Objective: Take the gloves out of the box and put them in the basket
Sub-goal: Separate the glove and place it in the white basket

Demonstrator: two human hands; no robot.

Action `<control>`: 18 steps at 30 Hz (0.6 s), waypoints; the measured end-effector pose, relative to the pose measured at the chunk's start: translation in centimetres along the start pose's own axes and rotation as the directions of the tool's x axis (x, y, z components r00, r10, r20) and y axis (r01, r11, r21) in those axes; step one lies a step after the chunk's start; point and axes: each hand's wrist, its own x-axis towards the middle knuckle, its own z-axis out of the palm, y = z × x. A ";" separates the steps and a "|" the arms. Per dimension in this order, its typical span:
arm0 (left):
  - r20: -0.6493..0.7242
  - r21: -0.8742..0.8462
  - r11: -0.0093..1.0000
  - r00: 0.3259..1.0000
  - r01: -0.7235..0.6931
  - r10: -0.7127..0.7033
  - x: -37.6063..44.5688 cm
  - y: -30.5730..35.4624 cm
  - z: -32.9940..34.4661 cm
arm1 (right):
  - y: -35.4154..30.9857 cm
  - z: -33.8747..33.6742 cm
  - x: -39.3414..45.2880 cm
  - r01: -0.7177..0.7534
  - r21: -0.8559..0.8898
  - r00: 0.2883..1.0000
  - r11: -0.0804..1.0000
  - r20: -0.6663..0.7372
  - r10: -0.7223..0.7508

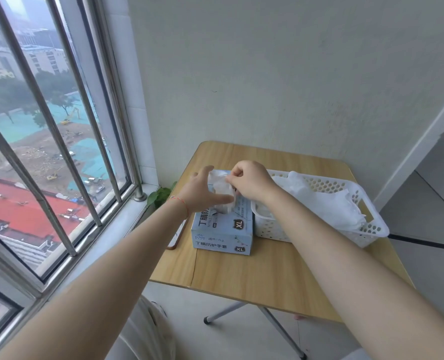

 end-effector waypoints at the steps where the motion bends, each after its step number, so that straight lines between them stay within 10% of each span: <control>1: 0.008 0.017 1.000 1.000 0.011 -0.011 0.0 0.0 0.3 | 0.0 0.2 0.0 0.003 0.024 1.000 1.000 0.002 -0.003; 11: 0.087 0.191 0.982 0.996 0.001 -0.018 -0.3 -1.1 -0.6 | 0.2 -0.2 0.5 -0.067 0.245 0.990 0.967 -0.103 0.095; 18: 0.031 -0.099 0.994 0.998 0.053 -0.050 -0.2 0.6 -0.6 | 0.3 -0.5 -0.8 -0.181 -0.173 0.975 0.968 0.096 0.200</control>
